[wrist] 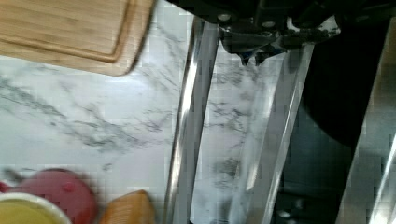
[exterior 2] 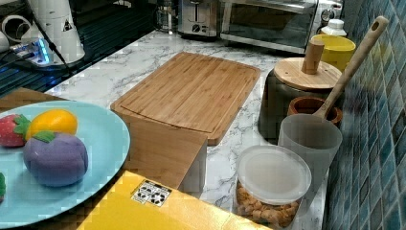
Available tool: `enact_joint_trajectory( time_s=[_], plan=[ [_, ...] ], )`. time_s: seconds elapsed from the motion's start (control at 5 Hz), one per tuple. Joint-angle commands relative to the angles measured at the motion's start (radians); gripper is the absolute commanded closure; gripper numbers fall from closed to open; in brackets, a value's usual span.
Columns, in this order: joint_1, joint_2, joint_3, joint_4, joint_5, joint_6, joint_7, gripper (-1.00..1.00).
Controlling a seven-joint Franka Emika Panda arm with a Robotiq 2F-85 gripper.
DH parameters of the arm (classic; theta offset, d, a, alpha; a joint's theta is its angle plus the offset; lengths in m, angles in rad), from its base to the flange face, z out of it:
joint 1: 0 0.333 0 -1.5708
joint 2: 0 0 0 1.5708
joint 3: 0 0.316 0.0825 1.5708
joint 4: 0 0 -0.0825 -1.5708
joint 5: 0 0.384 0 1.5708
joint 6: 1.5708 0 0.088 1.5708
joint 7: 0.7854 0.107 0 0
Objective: Close the oven.
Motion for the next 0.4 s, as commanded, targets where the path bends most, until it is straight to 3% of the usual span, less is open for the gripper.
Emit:
enact_joint_trajectory(
  time_s=[0.2, 0.4],
  plan=[
    [0.111, -0.088, 0.064, 0.125, -0.311, -0.042, 0.381, 1.00],
    [0.136, -0.119, 0.041, 0.115, -0.324, -0.023, 0.403, 1.00]
  ],
)
